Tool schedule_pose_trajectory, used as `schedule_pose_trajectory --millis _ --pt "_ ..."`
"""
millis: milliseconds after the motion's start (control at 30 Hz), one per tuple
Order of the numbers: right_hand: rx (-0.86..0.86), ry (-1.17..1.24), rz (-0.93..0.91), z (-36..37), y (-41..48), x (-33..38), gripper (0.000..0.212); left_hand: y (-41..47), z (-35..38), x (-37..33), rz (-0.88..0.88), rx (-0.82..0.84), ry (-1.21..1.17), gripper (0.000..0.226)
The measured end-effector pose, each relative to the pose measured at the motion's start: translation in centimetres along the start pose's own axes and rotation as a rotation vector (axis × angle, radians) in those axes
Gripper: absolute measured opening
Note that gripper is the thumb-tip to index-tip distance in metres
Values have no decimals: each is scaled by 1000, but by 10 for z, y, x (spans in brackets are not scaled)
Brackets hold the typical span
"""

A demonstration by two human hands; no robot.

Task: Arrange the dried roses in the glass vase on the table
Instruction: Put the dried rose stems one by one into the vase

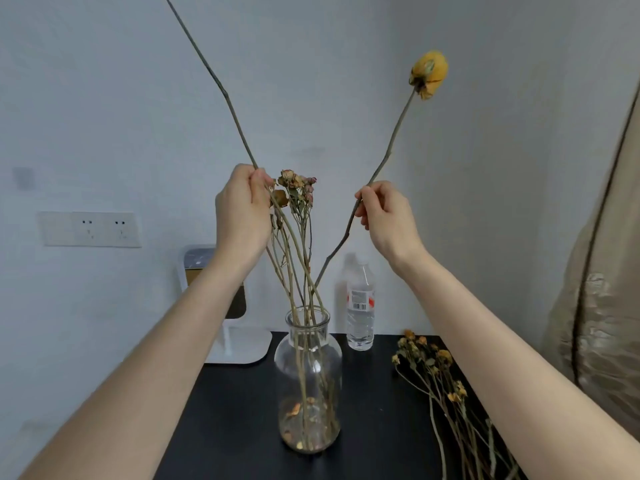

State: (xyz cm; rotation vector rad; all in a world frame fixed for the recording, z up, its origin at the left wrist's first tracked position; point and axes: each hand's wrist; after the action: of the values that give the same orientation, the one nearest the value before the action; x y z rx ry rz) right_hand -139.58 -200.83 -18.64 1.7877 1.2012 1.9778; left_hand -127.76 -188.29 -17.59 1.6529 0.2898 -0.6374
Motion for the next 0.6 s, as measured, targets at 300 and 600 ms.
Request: schedule_pose_trajectory --millis 300,600 --pt "81 -56 -26 14 -3 -13 26 3 6 6 55 26 97 23" --pt "316 -197 37 17 -19 -33 19 -29 13 36 7 241 127 24"
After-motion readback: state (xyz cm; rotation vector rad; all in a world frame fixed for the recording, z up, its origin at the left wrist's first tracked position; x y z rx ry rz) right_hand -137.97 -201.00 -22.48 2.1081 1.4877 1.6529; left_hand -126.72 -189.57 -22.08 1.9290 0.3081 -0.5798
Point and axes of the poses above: each hand's wrist, its own y-axis towards the middle knuckle, its own z-axis out of the palm, x = y × z
